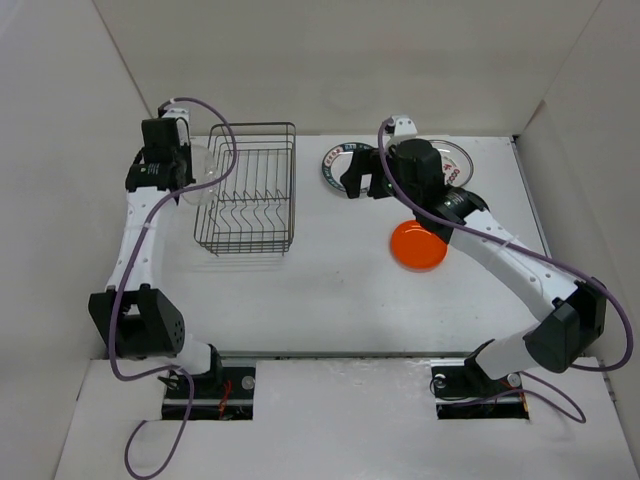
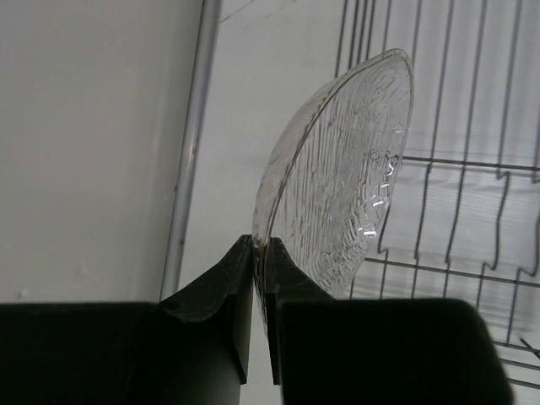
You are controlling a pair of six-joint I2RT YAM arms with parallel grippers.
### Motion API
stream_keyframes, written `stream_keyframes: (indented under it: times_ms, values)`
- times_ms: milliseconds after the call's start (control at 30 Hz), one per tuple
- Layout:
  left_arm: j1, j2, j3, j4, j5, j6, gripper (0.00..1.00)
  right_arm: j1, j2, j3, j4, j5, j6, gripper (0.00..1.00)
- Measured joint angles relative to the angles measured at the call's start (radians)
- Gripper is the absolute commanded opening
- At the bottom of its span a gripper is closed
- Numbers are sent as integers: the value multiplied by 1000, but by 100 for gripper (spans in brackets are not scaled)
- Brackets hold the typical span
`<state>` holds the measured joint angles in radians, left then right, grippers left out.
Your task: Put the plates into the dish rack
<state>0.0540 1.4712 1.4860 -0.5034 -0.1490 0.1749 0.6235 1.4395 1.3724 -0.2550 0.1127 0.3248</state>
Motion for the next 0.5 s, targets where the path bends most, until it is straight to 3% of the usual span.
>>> stream_keyframes:
  times_ms: [233,500]
  values:
    - [0,62,-8,-22,-93,4,0,0,-1,-19,-9,11,-4,100]
    - [0,90,-14,-37,-96,-12,0,0,-1,-26,-8,12,-8,100]
